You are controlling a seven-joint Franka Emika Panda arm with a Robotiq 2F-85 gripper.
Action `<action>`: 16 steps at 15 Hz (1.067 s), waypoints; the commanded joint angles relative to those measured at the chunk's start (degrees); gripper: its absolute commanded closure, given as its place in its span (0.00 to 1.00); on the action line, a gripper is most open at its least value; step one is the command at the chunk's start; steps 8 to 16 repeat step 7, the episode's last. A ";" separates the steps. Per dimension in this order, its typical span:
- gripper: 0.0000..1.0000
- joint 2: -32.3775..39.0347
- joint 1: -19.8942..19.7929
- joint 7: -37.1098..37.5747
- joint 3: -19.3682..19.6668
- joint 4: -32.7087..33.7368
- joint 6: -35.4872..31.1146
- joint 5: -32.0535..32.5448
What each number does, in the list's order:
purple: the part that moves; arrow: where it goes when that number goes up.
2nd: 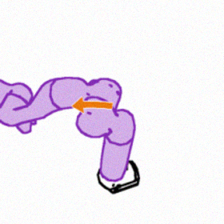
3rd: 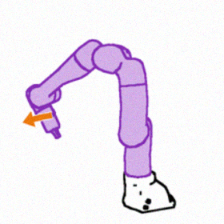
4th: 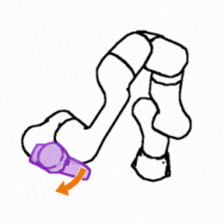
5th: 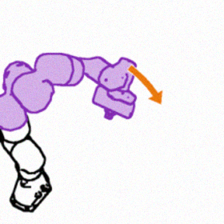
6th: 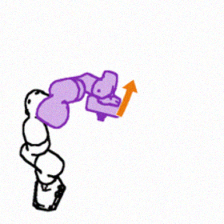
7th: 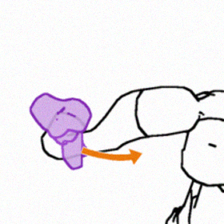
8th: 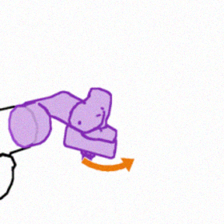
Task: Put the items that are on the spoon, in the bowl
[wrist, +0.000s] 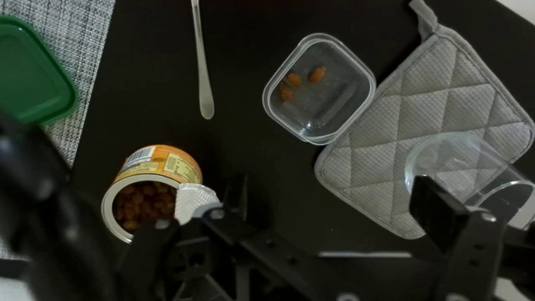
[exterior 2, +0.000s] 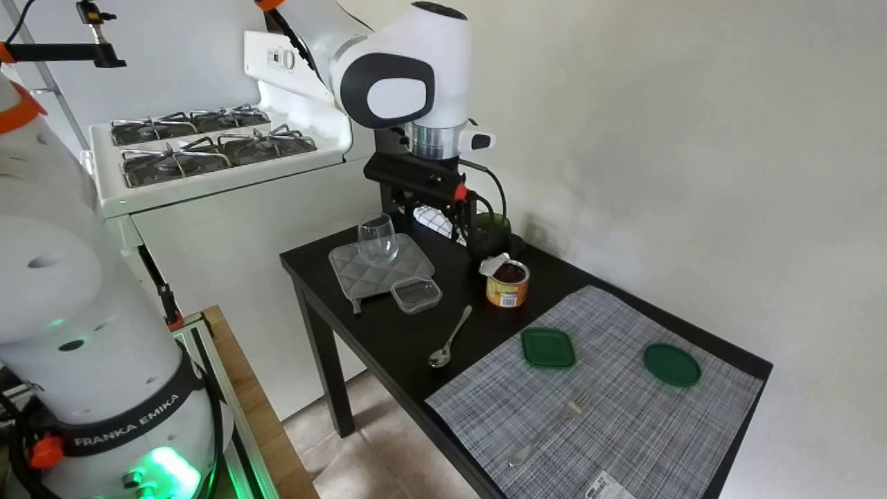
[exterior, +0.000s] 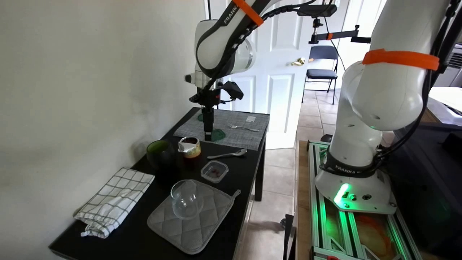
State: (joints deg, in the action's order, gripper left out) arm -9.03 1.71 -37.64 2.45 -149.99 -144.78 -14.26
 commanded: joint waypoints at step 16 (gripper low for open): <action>0.00 -1.37 0.91 1.91 0.61 -0.32 0.13 1.71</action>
